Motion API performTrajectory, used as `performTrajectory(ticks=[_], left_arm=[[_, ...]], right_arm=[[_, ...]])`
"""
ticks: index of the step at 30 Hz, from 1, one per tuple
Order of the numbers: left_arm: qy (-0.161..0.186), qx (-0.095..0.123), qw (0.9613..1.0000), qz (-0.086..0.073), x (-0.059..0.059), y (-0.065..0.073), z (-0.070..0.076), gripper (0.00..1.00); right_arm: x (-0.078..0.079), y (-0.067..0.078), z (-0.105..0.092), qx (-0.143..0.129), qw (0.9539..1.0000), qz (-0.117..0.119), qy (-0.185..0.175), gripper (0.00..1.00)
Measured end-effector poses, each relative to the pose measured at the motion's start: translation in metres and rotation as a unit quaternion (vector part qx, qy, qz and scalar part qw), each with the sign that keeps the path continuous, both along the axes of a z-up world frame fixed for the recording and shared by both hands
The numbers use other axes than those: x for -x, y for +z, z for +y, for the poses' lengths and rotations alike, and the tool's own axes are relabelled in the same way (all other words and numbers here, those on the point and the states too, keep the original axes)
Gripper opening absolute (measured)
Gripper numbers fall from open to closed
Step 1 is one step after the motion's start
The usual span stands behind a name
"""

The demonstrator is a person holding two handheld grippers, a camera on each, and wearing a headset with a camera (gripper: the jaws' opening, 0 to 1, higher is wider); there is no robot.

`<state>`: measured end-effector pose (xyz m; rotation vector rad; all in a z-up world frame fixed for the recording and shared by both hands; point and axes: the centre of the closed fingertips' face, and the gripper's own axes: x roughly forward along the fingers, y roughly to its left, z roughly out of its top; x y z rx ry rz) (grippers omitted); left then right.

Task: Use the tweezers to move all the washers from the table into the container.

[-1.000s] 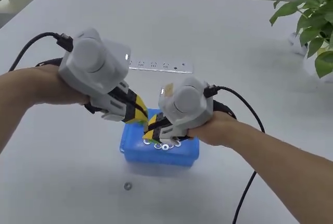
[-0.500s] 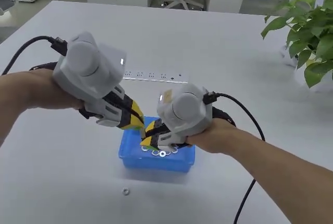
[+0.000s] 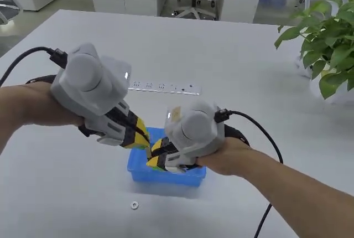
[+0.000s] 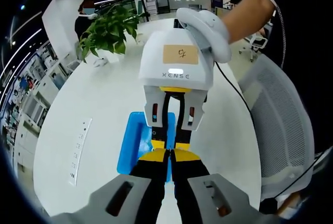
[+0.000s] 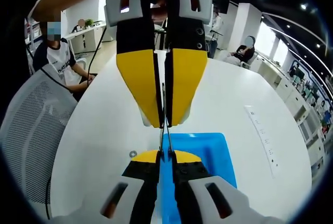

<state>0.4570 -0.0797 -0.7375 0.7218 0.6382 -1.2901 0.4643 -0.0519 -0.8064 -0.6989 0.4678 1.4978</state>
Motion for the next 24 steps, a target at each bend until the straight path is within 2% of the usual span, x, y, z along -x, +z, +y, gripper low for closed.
performTrajectory(ticks=[10, 24], left_arm=[[0.004, -0.004, 1.0000, 0.006, 0.016, -0.007, 0.002, 0.06], [0.012, -0.010, 0.9998, 0.016, 0.033, -0.023, 0.007, 0.06]], right_arm=[[0.017, -0.006, 0.002, 0.001, 0.9999, 0.006, 0.011, 0.11], [0.037, -0.022, 0.008, 0.001, 0.9996, 0.016, 0.021, 0.11]])
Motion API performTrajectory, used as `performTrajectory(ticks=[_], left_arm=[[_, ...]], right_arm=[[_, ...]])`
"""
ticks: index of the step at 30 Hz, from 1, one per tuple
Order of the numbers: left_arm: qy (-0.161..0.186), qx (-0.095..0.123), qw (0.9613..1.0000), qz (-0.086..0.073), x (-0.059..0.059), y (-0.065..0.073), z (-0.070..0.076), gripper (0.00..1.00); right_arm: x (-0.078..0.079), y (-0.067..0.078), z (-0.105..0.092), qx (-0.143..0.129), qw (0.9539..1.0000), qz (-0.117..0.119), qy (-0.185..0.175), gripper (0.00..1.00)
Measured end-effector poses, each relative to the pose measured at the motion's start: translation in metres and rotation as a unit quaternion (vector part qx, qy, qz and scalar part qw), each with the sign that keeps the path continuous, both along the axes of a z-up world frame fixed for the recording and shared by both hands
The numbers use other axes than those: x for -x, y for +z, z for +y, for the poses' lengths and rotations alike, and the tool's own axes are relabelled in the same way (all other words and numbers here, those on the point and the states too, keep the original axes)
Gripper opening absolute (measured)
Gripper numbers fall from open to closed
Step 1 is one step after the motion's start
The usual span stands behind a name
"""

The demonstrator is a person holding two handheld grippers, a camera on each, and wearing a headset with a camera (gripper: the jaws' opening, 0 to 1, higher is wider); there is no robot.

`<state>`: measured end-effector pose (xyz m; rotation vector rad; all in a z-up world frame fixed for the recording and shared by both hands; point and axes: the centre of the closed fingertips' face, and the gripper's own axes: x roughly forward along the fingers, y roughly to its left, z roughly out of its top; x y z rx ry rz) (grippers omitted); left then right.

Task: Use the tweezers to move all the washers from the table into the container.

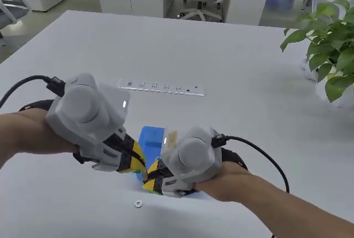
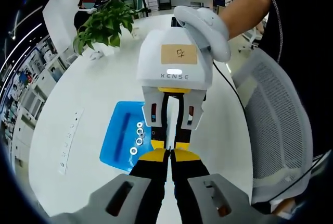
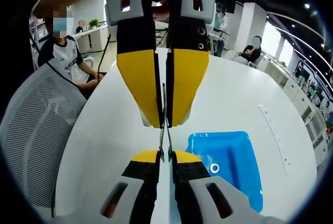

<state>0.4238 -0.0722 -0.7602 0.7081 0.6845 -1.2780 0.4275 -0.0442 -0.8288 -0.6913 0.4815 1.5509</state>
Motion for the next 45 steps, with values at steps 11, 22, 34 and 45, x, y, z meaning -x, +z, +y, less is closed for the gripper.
performTrajectory(ticks=[11, 22, 34, 45], left_arm=[[0.010, -0.003, 0.9999, 0.008, 0.009, -0.014, 0.008, 0.06], [0.022, -0.004, 0.9996, 0.015, 0.016, -0.024, 0.012, 0.06], [0.029, -0.004, 0.9994, 0.020, 0.018, -0.033, 0.016, 0.07], [0.029, -0.003, 0.9993, 0.022, 0.016, -0.036, 0.016, 0.07]], right_arm=[[0.012, -0.013, 0.007, -0.004, 0.9999, 0.005, 0.015, 0.11], [0.019, -0.024, 0.011, -0.004, 0.9997, 0.012, 0.019, 0.11], [0.021, -0.032, 0.014, -0.005, 0.9996, 0.018, 0.021, 0.12], [0.021, -0.034, 0.015, -0.006, 0.9996, 0.020, 0.018, 0.12]])
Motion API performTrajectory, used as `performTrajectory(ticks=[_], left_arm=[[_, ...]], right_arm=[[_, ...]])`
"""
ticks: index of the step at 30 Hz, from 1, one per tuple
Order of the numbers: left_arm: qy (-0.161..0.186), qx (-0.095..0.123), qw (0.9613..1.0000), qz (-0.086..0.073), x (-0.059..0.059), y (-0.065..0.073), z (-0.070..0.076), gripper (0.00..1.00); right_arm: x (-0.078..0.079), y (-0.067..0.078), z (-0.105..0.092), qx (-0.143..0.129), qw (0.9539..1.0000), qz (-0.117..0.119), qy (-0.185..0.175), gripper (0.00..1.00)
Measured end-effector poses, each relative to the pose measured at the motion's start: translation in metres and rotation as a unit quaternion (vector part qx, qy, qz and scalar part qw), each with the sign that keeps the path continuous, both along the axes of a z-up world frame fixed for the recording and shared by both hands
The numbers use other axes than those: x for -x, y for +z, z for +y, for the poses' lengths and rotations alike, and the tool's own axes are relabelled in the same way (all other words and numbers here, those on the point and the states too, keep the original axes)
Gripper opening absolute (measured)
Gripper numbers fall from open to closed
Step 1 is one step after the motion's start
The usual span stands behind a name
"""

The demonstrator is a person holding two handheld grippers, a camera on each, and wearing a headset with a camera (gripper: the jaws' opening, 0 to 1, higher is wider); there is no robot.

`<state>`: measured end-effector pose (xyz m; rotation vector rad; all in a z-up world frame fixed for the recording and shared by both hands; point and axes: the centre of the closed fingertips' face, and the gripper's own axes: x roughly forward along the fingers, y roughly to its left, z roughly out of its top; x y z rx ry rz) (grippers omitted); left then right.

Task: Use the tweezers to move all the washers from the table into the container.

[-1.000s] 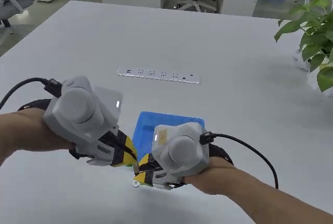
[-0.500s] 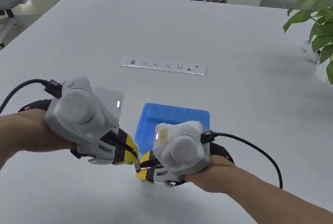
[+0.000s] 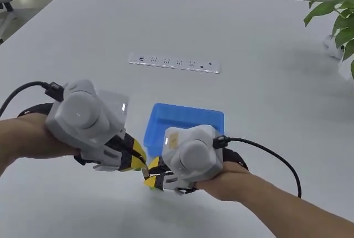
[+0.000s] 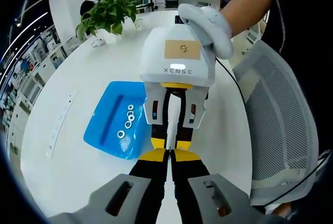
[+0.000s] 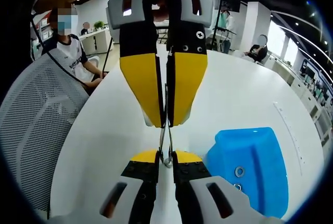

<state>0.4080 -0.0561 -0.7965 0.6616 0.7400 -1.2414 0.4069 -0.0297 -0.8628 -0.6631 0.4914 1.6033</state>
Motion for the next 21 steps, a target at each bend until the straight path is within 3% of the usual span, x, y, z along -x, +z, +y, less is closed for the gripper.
performTrajectory(ticks=[21], left_arm=[[-0.002, 0.009, 0.9999, 0.011, -0.0046, -0.0034, -0.0059, 0.07]], right_arm=[[-0.0006, -0.0016, -0.0041, 0.009, 0.9998, 0.016, -0.012, 0.11]])
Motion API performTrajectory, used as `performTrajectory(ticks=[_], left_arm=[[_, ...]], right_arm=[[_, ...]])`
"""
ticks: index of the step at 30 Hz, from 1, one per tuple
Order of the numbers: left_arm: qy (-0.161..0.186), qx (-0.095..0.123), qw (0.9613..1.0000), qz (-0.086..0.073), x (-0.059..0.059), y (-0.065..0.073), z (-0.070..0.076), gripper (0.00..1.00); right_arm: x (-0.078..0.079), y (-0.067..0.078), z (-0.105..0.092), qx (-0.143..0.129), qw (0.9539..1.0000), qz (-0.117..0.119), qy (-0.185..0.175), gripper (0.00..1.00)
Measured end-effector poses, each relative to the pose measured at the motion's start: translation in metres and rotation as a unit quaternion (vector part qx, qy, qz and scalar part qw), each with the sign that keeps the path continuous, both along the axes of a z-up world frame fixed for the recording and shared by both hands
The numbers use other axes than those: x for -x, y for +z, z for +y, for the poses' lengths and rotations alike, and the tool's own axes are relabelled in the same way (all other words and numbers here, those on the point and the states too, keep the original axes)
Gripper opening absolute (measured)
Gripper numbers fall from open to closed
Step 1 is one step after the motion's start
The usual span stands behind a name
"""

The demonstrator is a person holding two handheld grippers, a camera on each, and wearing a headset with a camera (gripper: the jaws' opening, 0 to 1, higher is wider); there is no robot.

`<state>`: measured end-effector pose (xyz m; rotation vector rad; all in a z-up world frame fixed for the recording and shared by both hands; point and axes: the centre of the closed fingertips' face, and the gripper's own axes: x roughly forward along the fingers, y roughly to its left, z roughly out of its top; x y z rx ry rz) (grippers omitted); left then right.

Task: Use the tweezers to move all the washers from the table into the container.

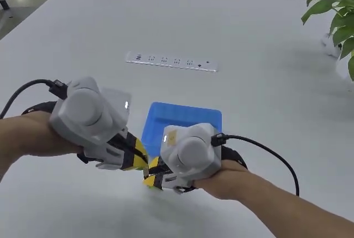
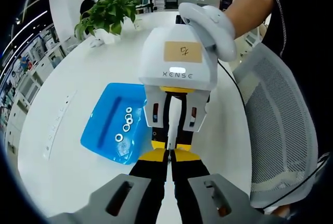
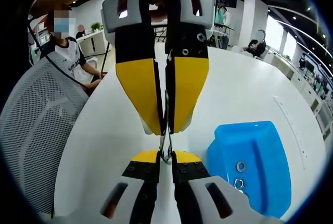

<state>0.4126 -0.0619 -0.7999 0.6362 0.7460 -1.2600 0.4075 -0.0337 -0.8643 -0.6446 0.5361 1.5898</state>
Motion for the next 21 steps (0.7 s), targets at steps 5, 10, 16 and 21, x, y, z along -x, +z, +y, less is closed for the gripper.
performTrajectory(ticks=[5, 10, 16, 21], left_arm=[[-0.001, -0.001, 1.0000, 0.000, 0.0001, -0.0006, 0.0001, 0.07], [0.000, -0.003, 1.0000, 0.001, 0.0011, -0.0006, 0.0000, 0.07], [-0.001, -0.004, 1.0000, -0.001, 0.0024, 0.0019, -0.0025, 0.07], [-0.001, -0.003, 1.0000, -0.004, 0.0035, 0.0071, -0.0046, 0.07]], right_arm=[[0.0000, -0.0004, -0.0001, 0.001, 1.0000, 0.001, 0.000, 0.10], [0.0005, -0.0003, 0.0000, 0.004, 1.0000, -0.001, 0.002, 0.10], [0.0005, 0.0017, -0.0017, 0.005, 1.0000, -0.003, 0.003, 0.10], [0.0007, 0.0066, -0.0030, 0.004, 1.0000, -0.005, 0.003, 0.10]])
